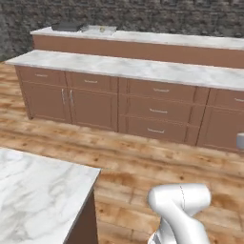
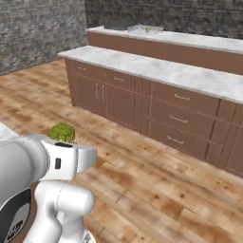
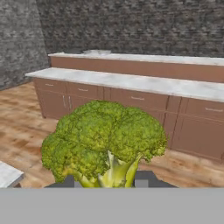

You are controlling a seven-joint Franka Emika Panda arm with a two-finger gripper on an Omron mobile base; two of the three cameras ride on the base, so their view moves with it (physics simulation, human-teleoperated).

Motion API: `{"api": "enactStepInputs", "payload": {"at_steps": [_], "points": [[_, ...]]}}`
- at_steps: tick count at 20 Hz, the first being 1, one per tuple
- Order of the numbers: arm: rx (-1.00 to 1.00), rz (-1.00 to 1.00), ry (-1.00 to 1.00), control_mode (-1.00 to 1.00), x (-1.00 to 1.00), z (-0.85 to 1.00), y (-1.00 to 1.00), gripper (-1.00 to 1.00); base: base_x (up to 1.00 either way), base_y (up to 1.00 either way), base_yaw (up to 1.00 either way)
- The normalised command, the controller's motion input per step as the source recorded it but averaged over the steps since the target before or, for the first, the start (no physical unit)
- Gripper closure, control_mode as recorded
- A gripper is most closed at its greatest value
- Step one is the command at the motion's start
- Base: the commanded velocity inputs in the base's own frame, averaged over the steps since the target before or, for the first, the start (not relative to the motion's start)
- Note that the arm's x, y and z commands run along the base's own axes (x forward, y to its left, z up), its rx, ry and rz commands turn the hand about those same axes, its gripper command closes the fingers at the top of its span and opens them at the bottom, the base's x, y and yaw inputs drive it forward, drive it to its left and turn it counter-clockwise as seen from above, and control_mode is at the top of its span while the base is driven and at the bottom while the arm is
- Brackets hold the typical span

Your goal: Place the cold items (broccoli and squash) from the fridge in one tupperware on the dining counter. Place the warm items (hot dog and kebab skewer) in the stove area in another tupperware.

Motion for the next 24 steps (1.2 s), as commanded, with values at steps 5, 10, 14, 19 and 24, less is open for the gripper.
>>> {"api": "enactStepInputs", "payload": {"at_steps": [5,10,14,19,24], "points": [[0.00,0.00,0.00,1.00,0.00,0.00,0.00,1.00,1.00,-0.11,0.52],[0.00,0.00,0.00,1.00,0.00,0.00,0.00,1.00,1.00,-0.10,0.45],[0.00,0.00,0.00,1.00,0.00,0.00,0.00,1.00,1.00,-0.09,0.43],[0.00,0.00,0.00,1.00,0.00,0.00,0.00,1.00,1.00,-0.23,0.45],[0.00,0.00,0.00,1.00,0.00,0.00,0.00,1.00,1.00,-0.55,0.38]]}}
